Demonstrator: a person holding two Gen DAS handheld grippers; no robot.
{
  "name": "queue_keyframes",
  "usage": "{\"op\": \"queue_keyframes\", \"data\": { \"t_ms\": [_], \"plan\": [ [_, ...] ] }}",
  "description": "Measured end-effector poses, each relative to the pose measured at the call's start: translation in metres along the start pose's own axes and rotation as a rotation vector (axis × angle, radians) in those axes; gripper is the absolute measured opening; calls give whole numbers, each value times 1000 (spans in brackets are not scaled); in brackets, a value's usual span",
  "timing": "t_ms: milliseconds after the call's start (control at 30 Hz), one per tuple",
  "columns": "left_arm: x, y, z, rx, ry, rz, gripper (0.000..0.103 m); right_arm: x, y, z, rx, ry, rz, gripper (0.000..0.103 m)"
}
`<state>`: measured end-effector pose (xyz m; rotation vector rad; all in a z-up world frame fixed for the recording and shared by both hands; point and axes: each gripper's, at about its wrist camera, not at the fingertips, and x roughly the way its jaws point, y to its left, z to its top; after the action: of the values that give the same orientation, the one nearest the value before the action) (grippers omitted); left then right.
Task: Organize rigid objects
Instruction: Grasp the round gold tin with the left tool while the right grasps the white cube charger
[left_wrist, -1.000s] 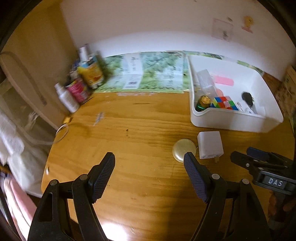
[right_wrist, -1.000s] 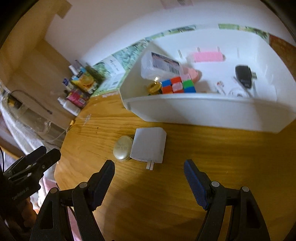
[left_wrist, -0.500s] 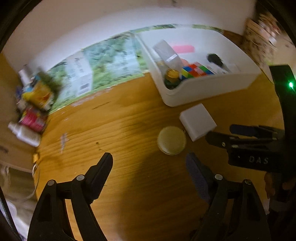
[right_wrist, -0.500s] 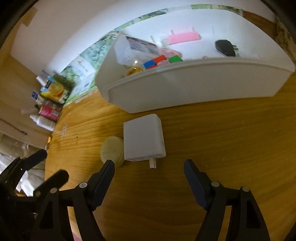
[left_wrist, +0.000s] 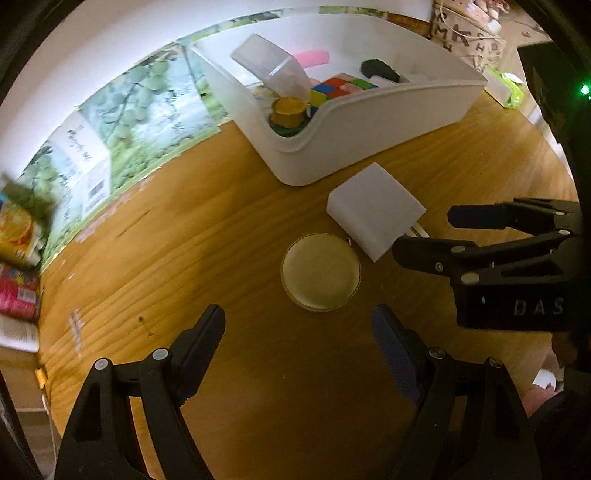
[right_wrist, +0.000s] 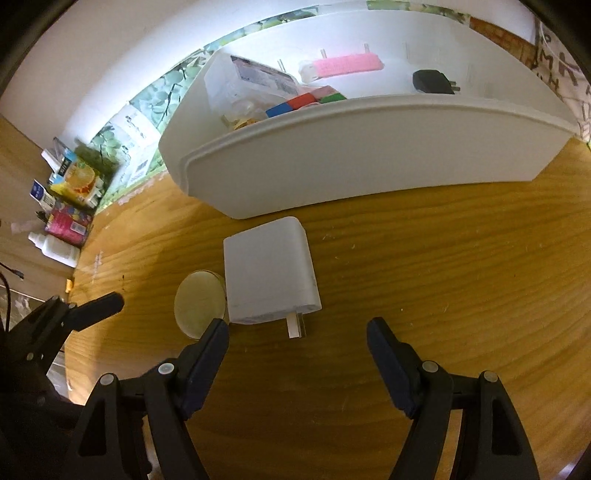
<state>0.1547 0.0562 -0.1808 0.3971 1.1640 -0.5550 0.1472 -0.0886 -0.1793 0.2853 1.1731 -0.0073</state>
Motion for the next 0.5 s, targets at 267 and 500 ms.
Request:
{"op": "queue_keyframes", "data": {
  "t_ms": [267,500],
  "plan": [
    [19,4,9,2,16,-74,84,9,16,4,-70,23,-59,78],
    [28,-2,15,24,12,-96,84,12,23,8,-110,11,-101,78]
  ]
}}
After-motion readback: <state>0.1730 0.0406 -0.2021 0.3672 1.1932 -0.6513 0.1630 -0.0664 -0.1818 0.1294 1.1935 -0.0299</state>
